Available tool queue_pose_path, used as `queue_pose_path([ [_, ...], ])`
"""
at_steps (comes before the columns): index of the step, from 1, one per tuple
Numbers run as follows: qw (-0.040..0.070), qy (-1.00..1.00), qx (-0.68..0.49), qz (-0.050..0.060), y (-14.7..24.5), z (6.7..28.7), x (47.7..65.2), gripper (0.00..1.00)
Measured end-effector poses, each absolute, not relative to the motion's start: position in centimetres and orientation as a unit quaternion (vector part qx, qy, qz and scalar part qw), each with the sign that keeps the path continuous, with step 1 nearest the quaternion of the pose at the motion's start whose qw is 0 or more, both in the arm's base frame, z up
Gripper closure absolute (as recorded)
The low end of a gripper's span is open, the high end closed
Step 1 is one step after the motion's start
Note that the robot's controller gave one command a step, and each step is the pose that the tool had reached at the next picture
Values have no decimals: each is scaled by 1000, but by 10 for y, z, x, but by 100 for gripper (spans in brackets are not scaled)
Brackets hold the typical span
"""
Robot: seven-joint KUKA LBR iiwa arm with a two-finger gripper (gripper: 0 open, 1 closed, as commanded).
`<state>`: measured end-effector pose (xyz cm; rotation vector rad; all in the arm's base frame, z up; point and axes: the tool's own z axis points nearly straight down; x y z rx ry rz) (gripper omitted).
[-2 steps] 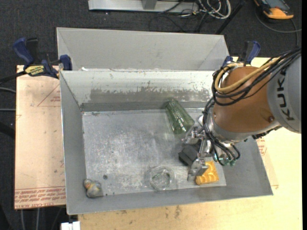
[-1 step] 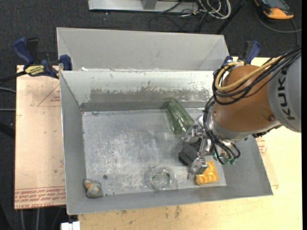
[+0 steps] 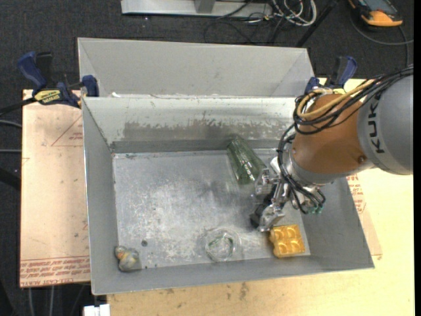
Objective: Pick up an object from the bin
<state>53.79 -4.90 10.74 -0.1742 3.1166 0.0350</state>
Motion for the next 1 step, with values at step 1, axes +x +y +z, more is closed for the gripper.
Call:
queue_pose_path([
  [1,10,998,-56,11,-49,107,538,100],
])
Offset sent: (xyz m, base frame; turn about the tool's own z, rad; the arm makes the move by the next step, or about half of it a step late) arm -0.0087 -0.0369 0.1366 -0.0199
